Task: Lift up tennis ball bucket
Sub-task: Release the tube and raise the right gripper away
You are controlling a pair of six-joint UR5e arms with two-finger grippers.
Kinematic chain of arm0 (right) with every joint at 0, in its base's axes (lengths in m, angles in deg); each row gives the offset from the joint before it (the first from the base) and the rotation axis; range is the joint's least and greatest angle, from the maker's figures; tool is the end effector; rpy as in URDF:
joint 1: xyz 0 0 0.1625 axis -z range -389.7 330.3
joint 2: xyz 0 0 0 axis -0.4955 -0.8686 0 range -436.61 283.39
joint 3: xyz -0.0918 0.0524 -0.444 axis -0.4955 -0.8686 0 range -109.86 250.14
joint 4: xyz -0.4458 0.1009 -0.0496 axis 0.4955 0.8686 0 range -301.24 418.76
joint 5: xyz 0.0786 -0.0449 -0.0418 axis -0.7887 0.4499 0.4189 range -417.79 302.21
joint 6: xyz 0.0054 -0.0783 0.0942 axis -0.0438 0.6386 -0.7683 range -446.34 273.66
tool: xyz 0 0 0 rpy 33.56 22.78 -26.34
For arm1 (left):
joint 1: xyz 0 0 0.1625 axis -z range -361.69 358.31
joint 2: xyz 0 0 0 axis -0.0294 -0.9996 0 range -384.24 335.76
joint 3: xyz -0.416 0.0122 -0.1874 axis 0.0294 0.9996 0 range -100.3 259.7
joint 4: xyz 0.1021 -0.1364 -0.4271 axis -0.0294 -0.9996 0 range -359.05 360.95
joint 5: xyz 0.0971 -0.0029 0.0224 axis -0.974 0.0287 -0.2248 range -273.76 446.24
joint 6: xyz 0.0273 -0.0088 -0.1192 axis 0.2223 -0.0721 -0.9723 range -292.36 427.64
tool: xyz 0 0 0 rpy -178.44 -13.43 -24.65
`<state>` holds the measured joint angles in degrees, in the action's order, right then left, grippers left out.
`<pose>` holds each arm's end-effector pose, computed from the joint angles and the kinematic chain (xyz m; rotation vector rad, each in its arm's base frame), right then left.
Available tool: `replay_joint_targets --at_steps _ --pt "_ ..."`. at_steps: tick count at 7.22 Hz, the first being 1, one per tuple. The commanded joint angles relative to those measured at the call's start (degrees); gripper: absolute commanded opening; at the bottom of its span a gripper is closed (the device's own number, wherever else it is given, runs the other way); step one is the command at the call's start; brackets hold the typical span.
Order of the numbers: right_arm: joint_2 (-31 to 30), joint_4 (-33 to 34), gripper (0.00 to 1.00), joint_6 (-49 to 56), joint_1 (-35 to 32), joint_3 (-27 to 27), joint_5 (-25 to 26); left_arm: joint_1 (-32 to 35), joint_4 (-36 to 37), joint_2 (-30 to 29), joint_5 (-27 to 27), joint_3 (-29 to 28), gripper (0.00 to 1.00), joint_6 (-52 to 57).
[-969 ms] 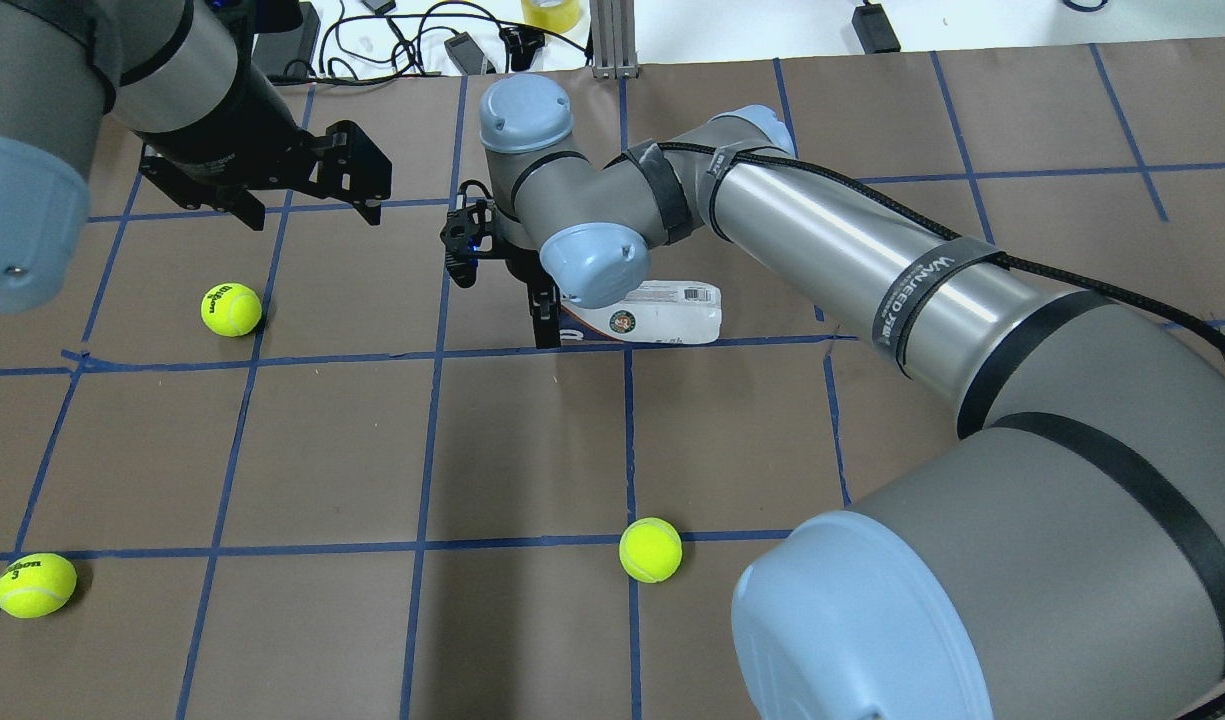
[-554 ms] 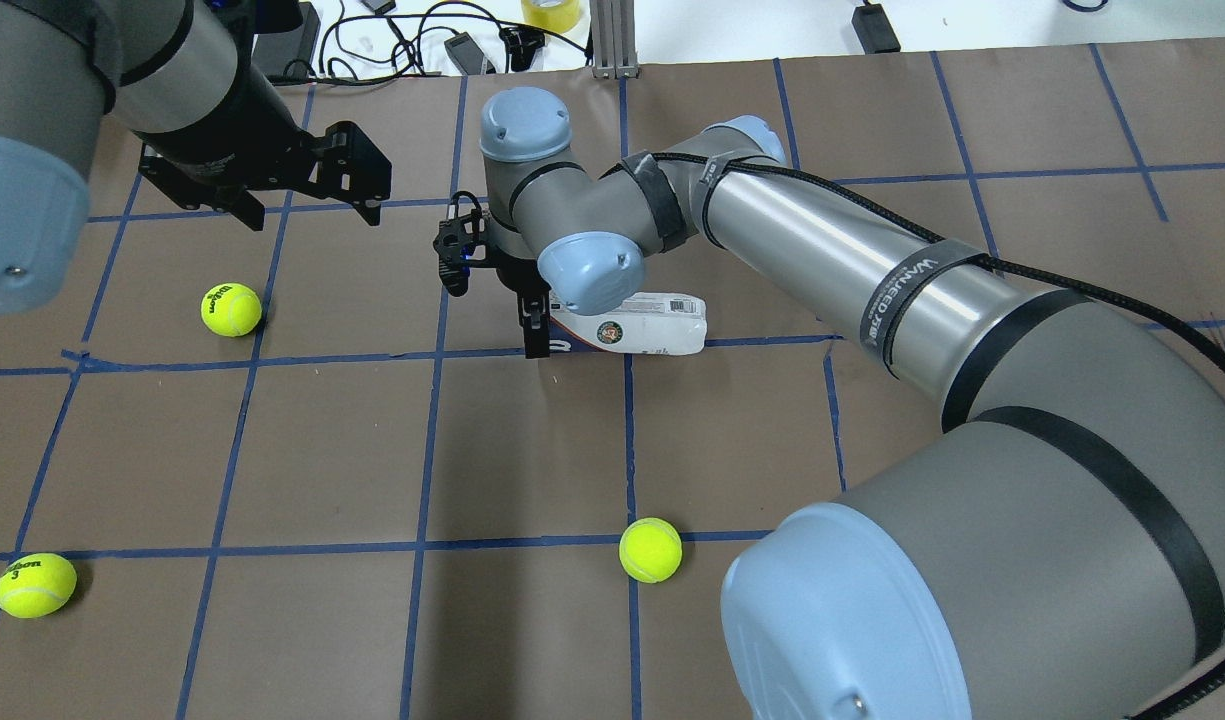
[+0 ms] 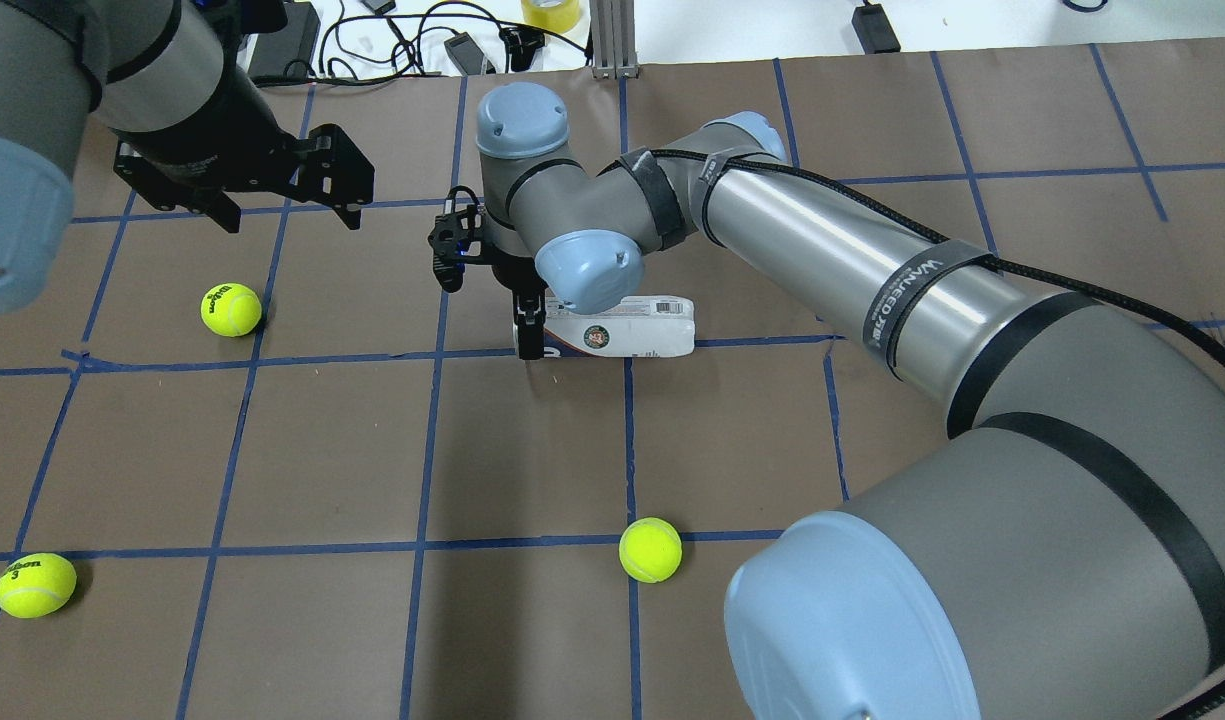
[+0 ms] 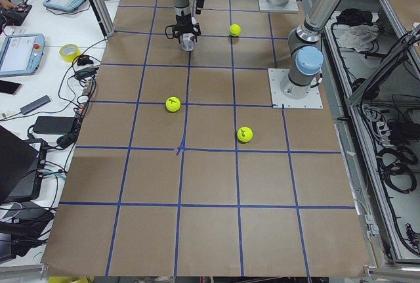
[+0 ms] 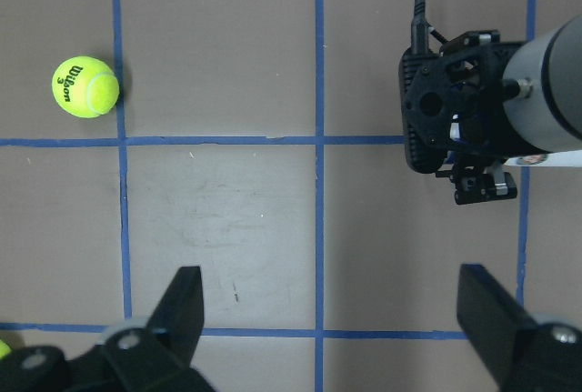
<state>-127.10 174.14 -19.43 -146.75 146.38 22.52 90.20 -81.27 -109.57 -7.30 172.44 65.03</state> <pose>0.4943 -0.6297 0.2020 -2.1777 2.0335 -0.0769 -0.1429 -0.5172 0.5285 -0.0277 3.0752 -0.2649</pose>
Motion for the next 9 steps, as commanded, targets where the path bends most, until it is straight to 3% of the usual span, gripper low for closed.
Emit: replay_joint_targets --at_steps 1,3,5,7,9 --pt "-1.8 0.1 1.00 0.0 1.9 0.0 -0.2 -0.4 -0.4 -1.1 4.7 -0.2 1.00 0.9" --pt "-3.5 -0.8 1.00 -0.1 6.5 0.4 -4.8 -0.3 -0.5 -2.3 5.0 0.1 1.00 0.7" --pt "-6.1 -5.8 1.00 -1.5 11.3 0.5 -5.8 -0.1 -0.7 -4.0 8.1 1.4 1.00 -0.5" --pt "-9.9 -12.2 1.00 -8.2 18.2 0.4 -4.9 -0.6 -3.1 -9.8 18.1 1.5 1.00 0.3" --pt "-17.2 -21.1 1.00 -18.6 23.9 0.4 -4.5 -3.3 -2.5 -16.1 18.2 1.7 1.00 1.3"
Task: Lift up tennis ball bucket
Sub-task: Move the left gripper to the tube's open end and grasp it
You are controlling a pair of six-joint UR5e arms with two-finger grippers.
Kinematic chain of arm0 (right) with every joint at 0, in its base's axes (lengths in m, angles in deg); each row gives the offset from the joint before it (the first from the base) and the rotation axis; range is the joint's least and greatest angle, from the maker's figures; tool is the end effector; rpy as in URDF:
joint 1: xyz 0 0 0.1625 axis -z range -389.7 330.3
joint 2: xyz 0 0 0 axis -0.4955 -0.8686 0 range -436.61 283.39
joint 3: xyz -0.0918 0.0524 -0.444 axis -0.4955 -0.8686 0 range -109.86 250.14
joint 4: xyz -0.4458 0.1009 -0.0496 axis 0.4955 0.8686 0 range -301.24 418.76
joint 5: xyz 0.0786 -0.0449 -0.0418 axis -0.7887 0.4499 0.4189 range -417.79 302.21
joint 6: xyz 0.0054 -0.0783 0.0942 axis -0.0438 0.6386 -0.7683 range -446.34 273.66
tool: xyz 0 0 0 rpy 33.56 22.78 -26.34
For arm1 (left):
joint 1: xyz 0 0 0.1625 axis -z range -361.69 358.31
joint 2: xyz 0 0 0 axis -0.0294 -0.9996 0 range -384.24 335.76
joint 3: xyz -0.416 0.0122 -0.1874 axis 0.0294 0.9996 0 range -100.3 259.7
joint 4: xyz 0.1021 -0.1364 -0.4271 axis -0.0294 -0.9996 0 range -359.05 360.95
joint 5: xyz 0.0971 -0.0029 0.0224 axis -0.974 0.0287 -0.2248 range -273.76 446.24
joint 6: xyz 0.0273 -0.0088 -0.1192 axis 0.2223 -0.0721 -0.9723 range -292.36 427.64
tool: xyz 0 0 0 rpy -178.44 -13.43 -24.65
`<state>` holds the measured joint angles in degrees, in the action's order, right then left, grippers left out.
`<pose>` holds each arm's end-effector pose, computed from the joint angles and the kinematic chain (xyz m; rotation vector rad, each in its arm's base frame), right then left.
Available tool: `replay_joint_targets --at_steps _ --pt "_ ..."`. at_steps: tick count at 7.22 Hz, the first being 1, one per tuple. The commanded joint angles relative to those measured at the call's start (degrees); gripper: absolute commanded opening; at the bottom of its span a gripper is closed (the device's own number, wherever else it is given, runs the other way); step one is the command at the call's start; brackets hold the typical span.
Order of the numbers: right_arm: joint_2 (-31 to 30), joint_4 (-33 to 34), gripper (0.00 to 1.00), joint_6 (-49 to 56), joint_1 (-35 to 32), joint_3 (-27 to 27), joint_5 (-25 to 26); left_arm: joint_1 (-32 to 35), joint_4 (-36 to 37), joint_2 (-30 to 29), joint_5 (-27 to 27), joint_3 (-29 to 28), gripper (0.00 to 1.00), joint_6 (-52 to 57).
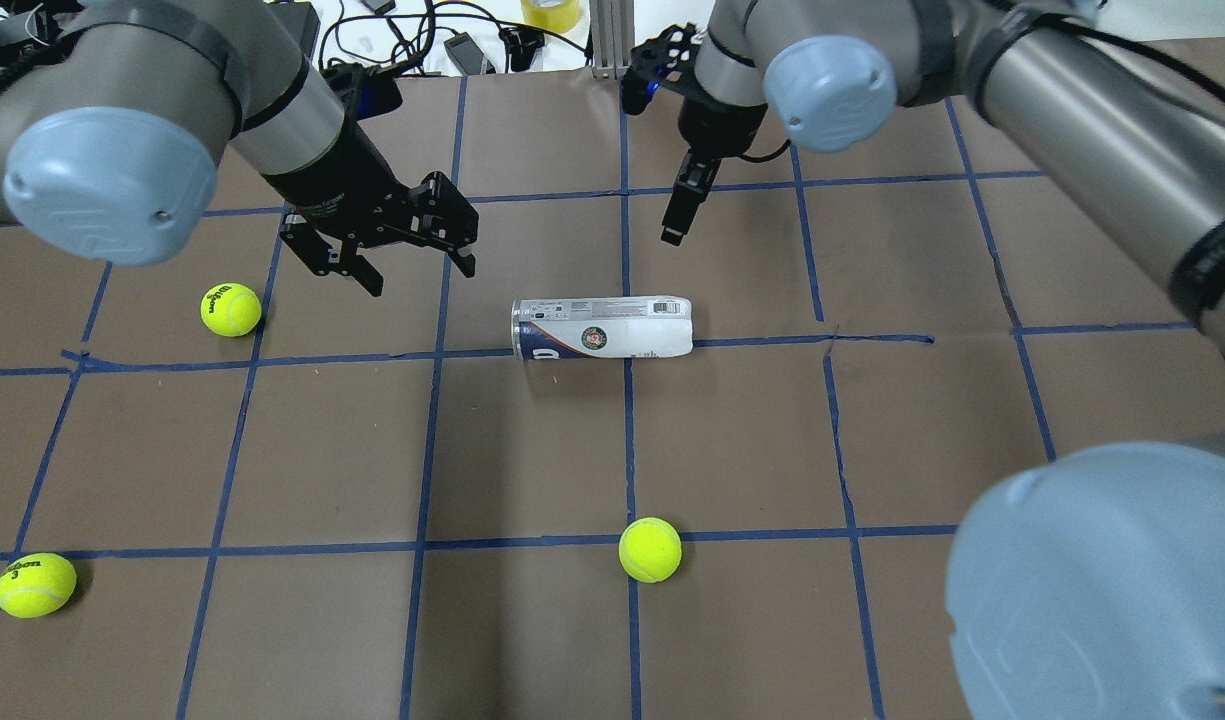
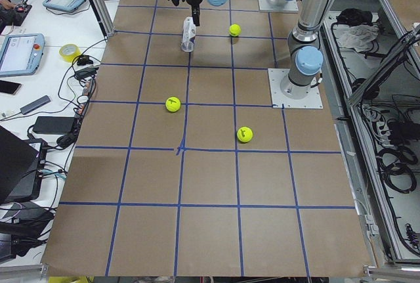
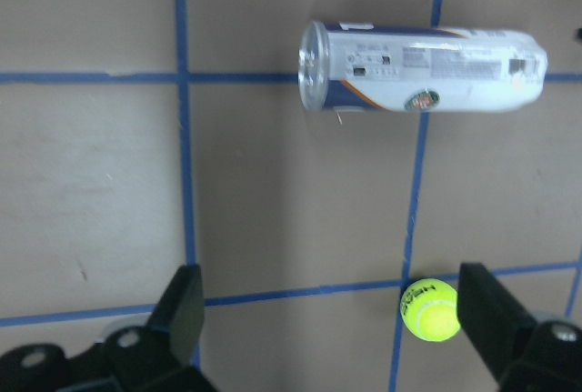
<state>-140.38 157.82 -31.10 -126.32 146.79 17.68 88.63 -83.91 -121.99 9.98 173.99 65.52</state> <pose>0.2462 -0.6985 0.3488 -1.4710 2.4791 -0.0635 -0.1657 -0.5757 0.3928 0.0669 -2.8983 -0.1821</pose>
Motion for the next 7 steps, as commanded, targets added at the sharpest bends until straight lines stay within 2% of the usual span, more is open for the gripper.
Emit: replay_joint_targets --at_steps 1,2,3,5,6,7 --pt "-7.1 -7.8 1.00 -14.2 3.9 0.0 2.0 -2.3 1.3 -6.7 5.5 0.3 1.00 3.4" --pt "-10.3 -10.8 1.00 -23.8 3.9 0.0 6.3 -2.3 3.0 -9.9 15.4 0.2 1.00 5.2" --pt "-12.0 -13.3 1.00 -30.9 3.9 0.0 7.7 -2.3 7.1 -13.5 18.1 0.4 1.00 7.0" --pt "-13.8 -14.1 1.00 -38.1 7.1 0.1 8.2 -2.3 13.1 -17.5 18.6 0.3 1.00 7.5" --pt "-14.0 -15.5 1.00 -41.3 8.8 0.0 8.2 -2.3 13.6 -18.8 18.7 0.2 1.00 8.0" --pt "-14.1 -14.3 1.00 -41.5 9.2 0.0 8.0 -2.3 13.7 -20.4 20.9 0.7 1.00 8.7"
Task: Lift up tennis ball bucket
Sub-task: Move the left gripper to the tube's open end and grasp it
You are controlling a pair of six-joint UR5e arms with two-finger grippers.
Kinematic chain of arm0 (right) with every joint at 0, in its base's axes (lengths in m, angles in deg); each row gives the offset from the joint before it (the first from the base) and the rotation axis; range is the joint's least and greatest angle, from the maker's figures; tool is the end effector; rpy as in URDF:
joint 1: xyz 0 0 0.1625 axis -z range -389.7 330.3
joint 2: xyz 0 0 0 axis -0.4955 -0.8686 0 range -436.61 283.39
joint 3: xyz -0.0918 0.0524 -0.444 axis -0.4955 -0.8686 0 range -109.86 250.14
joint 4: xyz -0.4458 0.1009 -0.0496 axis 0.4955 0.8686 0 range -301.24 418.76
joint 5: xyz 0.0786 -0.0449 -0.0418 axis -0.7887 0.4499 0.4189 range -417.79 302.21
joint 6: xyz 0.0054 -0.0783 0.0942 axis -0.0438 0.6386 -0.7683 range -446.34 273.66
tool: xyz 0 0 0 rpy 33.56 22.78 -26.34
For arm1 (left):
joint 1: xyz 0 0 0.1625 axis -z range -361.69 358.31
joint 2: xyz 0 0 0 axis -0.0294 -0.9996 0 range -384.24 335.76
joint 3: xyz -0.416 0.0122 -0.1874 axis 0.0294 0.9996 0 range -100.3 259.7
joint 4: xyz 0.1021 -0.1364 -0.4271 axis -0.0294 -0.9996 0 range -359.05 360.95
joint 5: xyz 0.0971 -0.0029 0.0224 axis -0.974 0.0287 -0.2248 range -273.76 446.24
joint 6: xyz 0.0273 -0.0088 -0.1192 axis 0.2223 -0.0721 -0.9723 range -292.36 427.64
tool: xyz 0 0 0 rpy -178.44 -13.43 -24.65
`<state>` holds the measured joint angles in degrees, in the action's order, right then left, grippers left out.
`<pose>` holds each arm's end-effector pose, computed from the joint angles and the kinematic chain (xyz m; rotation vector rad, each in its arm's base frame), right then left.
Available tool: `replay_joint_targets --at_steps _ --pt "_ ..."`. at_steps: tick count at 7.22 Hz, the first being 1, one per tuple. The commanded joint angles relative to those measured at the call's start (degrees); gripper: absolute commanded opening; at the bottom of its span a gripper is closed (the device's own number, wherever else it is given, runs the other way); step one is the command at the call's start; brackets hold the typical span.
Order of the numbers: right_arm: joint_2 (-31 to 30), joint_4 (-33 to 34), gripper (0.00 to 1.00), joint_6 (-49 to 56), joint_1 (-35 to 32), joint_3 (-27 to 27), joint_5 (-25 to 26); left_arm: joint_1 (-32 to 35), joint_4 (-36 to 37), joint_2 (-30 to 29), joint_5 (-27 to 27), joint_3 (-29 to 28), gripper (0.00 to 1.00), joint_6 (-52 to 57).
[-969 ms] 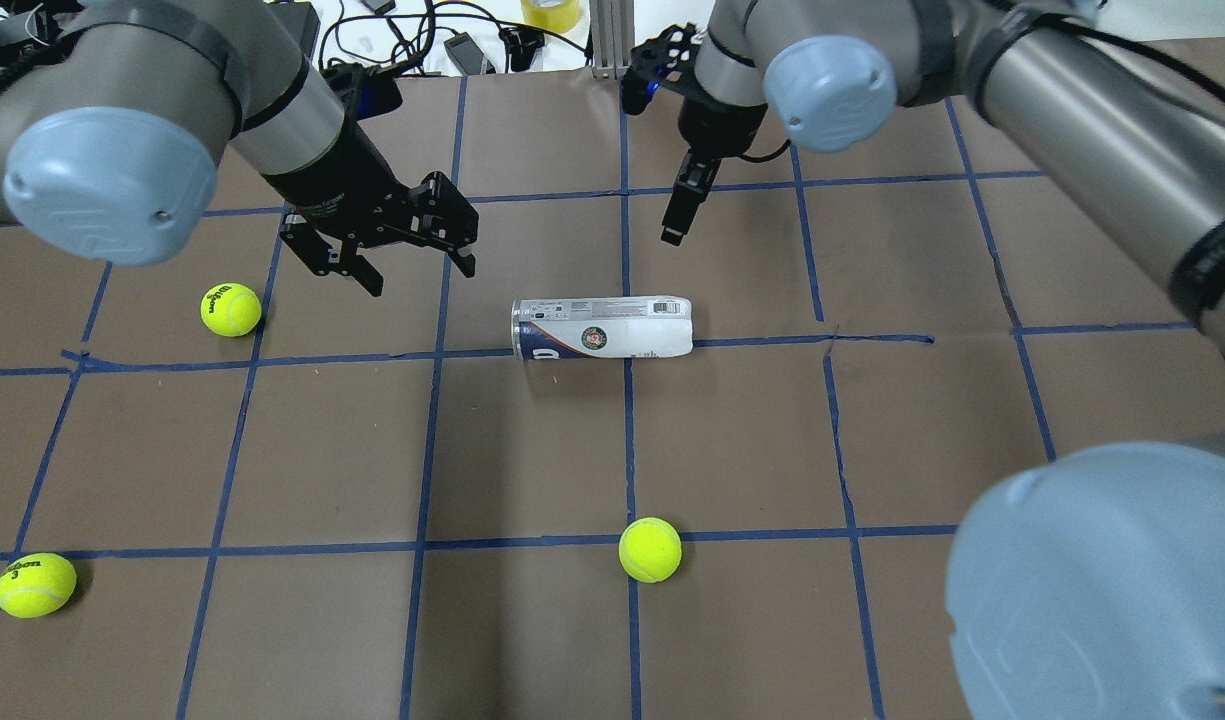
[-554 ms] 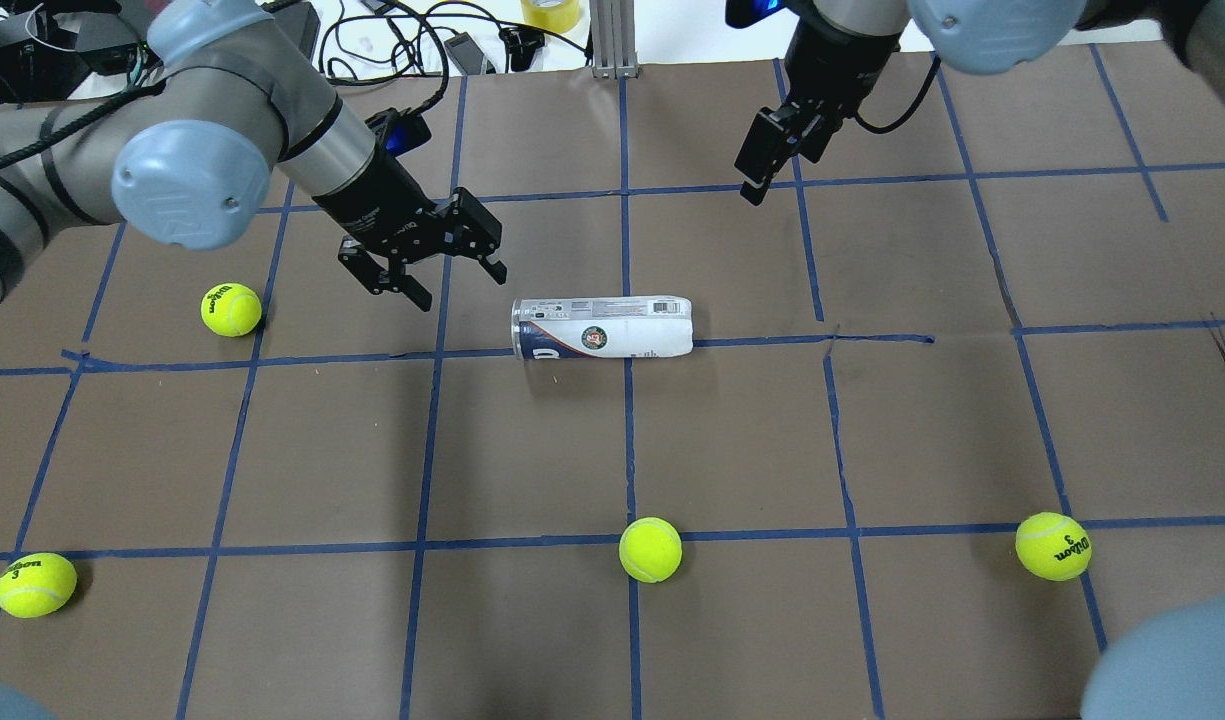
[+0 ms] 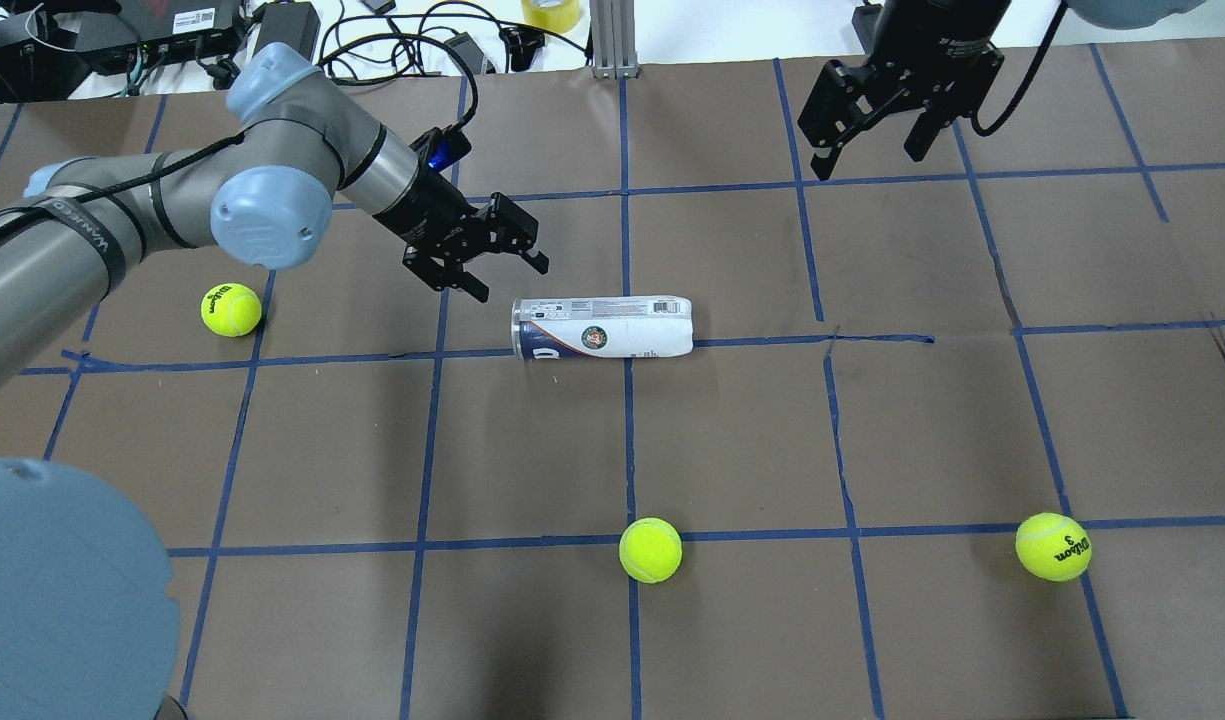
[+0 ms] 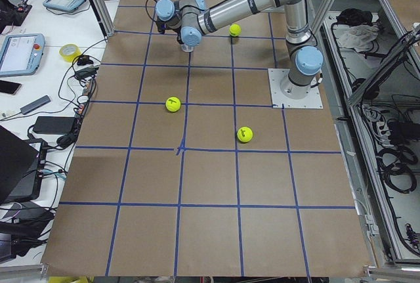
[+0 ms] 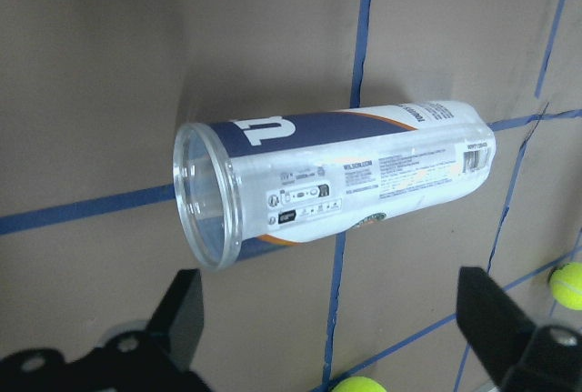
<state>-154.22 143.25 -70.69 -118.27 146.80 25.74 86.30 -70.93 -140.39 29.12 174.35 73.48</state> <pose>0.1313 -0.6311 0.4862 -0.3665 2.9945 0.0936 -0.1768 -0.6605 0.2245 -0.0014 -2.5471 -0.2307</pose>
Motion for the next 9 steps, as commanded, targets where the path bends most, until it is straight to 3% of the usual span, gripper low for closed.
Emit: replay_joint_targets --at_steps 1,2,3,5,6,9 --pt "-0.2 4.6 1.00 -2.3 1.0 0.1 0.5 0.0 0.7 -3.4 6.5 1.2 1.00 1.0" --pt "-0.4 8.9 1.00 -1.8 0.9 0.0 6.6 0.0 0.7 -4.0 7.1 1.3 0.94 1.9" --pt "-0.6 8.9 1.00 -2.1 0.8 0.0 9.9 0.0 0.6 -4.5 7.1 1.4 0.78 4.9" --pt "1.4 9.0 1.00 -2.3 0.9 0.2 10.2 0.2 0.8 -5.1 7.1 1.5 0.16 4.2" --pt "0.4 9.6 1.00 -1.3 1.4 -0.2 10.9 0.4 0.9 -4.7 7.1 1.3 0.00 -0.3" --pt "-0.1 6.7 1.00 -2.2 1.7 0.4 10.2 2.2 1.7 -1.0 6.9 -2.8 0.00 -13.1"
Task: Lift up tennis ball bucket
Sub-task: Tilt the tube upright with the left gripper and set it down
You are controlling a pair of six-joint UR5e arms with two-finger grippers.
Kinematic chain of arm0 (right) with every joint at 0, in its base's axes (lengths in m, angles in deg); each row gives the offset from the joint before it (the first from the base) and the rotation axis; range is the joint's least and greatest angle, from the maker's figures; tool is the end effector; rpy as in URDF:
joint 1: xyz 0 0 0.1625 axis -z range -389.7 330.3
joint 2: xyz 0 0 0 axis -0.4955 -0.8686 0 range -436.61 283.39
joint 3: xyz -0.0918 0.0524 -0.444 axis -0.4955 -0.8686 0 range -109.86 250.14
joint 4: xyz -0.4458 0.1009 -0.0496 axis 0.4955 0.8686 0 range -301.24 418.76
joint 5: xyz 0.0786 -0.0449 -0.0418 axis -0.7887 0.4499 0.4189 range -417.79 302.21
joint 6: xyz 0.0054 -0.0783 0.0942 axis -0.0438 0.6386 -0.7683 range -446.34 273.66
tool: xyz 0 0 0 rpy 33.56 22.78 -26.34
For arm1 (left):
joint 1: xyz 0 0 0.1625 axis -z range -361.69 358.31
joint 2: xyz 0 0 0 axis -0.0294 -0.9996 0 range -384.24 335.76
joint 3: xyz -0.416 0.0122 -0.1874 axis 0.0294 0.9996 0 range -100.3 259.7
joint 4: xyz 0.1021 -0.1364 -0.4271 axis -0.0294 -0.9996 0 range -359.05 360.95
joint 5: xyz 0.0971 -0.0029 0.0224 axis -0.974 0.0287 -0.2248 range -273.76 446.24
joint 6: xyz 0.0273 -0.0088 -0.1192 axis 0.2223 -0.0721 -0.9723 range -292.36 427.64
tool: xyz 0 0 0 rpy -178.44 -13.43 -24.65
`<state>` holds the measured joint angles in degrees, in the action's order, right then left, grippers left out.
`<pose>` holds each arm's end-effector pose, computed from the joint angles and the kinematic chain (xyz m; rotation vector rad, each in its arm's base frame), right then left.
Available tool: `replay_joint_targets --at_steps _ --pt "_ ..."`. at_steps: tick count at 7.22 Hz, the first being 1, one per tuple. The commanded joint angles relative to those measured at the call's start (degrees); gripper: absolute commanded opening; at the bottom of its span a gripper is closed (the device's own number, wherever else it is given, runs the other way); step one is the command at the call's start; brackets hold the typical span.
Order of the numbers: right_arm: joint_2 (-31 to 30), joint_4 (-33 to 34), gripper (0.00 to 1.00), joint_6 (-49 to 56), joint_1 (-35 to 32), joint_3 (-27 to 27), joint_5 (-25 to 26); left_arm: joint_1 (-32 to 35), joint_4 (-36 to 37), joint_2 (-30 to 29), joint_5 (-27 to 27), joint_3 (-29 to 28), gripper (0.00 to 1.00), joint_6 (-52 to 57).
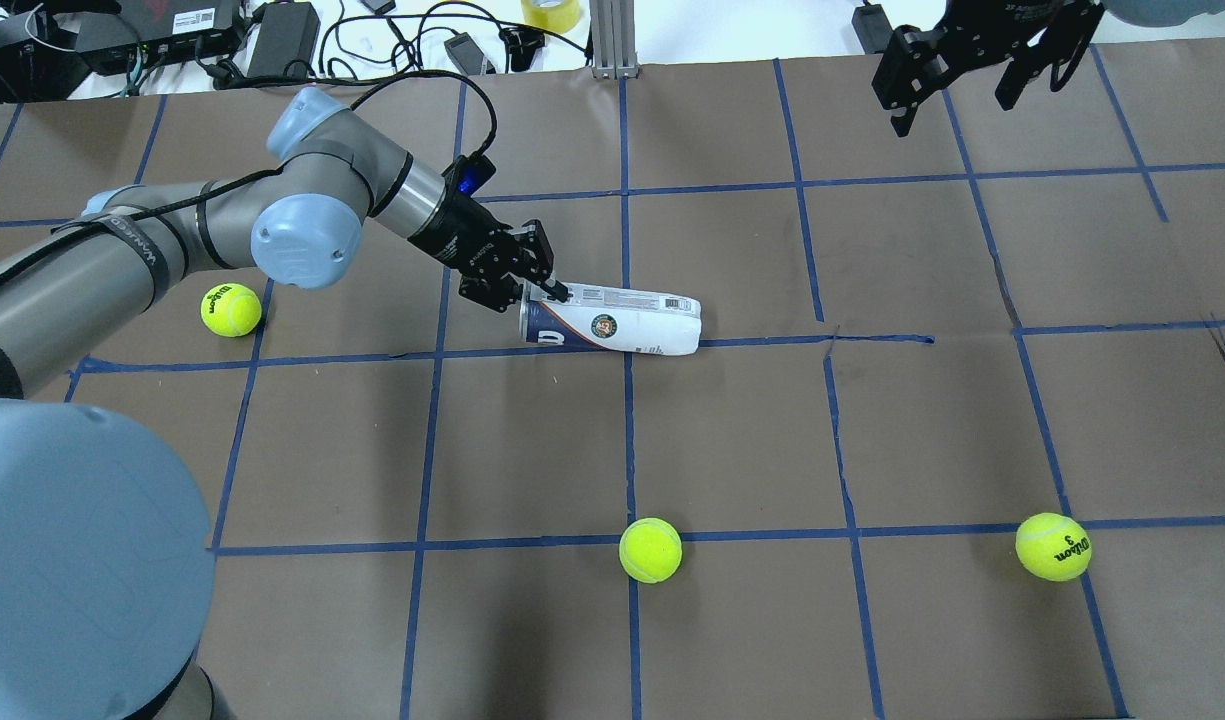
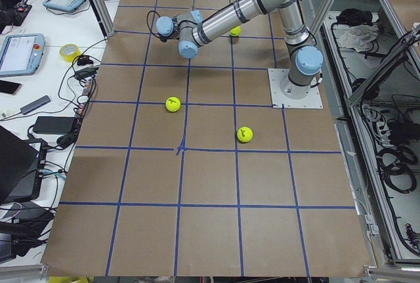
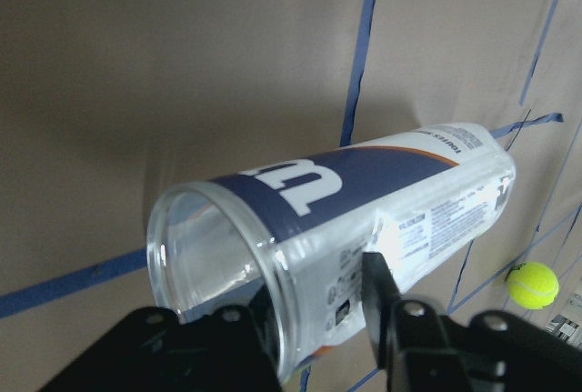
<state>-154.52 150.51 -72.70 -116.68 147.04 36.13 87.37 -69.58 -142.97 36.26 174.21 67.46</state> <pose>0.0909 -0.6467 0.4992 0.2811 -3.0534 0.0577 -0.2013 -0.6654 0.2066 0.1307 -2.4263 -0.2872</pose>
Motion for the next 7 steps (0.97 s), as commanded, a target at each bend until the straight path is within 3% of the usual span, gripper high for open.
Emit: replay_joint_targets --at_steps 1,3,5,6,7 --pt "0.4 -0.5 1.00 -0.7 0.1 0.4 -0.5 3.0 0.4 3.8 -1.1 -5.2 0.00 -11.9" --pt "0.5 -0.8 1.00 -0.9 0.0 0.5 0.1 4.4 0.0 7.5 -6.6 -7.8 0.00 -13.3" --pt "0.0 -0.9 1.00 -1.0 0.0 0.6 -0.2 4.4 0.7 10.3 -8.4 -8.1 0.00 -10.7" --pt "-0.2 -0.9 1.00 -1.0 0.2 0.6 -0.1 5.4 4.4 10.8 -18.6 -8.1 0.00 -9.6" --pt "-1.0 -0.9 1.00 -0.9 0.2 0.5 -0.2 8.4 5.6 11.1 -25.3 -8.8 0.00 -7.6"
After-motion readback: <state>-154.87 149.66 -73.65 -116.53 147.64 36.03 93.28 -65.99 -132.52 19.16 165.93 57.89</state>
